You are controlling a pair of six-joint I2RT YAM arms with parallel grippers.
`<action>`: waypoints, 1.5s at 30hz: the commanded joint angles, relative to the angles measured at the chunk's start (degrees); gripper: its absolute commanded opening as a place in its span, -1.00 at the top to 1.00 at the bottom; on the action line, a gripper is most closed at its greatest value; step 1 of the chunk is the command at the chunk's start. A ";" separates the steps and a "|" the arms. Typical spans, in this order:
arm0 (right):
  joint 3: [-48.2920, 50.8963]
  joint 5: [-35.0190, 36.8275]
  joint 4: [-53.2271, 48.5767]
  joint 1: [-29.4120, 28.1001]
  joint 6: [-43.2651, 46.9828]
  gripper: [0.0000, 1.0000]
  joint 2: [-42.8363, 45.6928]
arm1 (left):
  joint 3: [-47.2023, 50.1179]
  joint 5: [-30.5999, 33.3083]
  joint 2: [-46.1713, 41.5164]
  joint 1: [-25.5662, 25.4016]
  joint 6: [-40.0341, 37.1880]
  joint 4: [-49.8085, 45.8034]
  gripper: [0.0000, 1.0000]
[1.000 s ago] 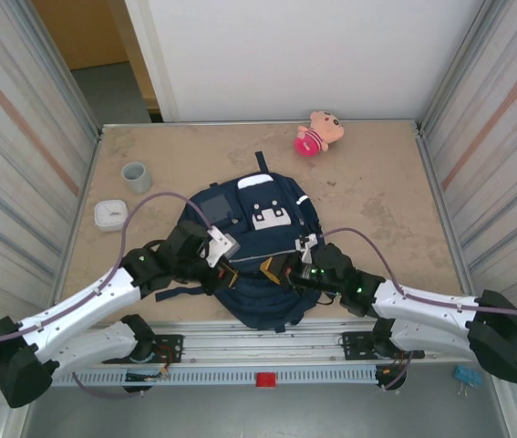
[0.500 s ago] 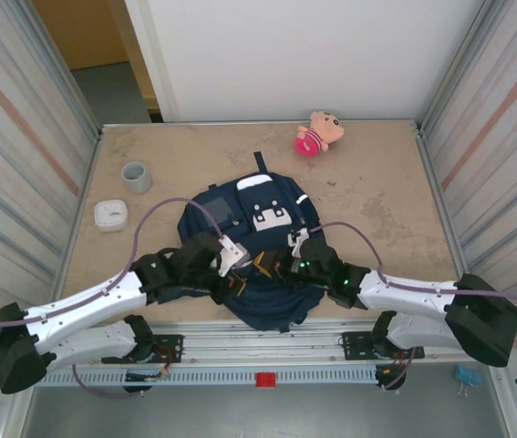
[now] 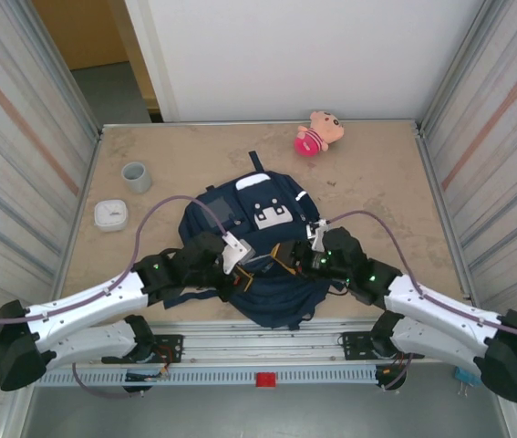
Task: Pack books, pencil case, and school supplies into a backpack
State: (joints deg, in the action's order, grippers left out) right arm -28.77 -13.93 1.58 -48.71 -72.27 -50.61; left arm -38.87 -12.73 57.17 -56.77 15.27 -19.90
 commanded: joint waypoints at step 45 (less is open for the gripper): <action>-8.59 -16.90 2.49 0.03 100.80 1.00 -18.86 | 0.59 -6.08 0.37 0.98 3.01 9.76 1.00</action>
State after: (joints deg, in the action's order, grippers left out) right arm -37.95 -31.88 -4.25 -46.26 31.20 -68.10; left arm -37.65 -14.31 56.75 -55.48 17.23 -19.49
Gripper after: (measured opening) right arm 0.068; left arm 0.050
